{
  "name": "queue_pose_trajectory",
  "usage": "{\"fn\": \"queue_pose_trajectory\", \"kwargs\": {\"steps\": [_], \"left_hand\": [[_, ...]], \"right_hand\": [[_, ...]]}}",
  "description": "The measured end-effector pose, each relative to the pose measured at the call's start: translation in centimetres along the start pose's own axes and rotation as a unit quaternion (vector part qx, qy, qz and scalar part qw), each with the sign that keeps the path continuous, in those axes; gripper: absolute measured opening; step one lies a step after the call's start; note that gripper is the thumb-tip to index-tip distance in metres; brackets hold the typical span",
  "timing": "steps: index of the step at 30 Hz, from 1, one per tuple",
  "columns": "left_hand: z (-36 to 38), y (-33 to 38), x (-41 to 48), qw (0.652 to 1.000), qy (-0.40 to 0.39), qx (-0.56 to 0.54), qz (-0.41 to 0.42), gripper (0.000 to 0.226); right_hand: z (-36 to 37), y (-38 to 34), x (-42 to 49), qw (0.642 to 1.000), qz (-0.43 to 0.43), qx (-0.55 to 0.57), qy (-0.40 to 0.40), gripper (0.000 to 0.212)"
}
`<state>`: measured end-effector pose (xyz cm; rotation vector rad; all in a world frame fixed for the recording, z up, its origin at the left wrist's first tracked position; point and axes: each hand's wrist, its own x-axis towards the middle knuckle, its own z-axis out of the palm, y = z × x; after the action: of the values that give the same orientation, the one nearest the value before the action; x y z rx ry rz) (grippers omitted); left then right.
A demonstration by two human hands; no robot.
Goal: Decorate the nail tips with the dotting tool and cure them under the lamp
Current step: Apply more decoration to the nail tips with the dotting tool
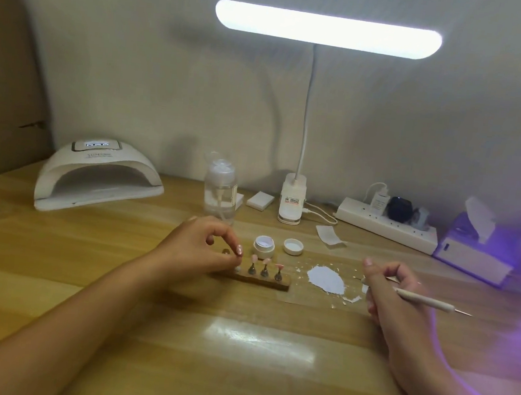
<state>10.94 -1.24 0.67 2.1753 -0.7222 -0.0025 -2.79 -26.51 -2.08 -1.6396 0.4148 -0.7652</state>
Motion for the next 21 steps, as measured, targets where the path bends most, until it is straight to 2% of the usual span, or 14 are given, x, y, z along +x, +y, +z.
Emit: {"fn": "queue_pose_trajectory", "kwargs": {"steps": [9,14,17,21], "left_hand": [[0.5,-0.4,0.0,1.0,-0.012,0.023,0.005,0.02],[0.5,0.2,-0.3,0.989,0.007,0.146,0.008,0.018],[0.6,0.5,-0.4,0.978,0.035,0.199,0.052,0.026],[1.5,0.7,-0.7,0.956,0.052,0.261,0.123,0.022]], "right_hand": [[0.0,-0.2,-0.2,1.0,-0.004,-0.014,-0.009,0.033],[0.1,-0.3,-0.3,1.0,-0.005,-0.019,-0.012,0.033],[0.2,-0.5,-0.3,1.0,-0.004,-0.024,-0.012,0.033],[0.1,-0.5,-0.4,0.999,-0.003,-0.03,-0.014,0.033]]}}
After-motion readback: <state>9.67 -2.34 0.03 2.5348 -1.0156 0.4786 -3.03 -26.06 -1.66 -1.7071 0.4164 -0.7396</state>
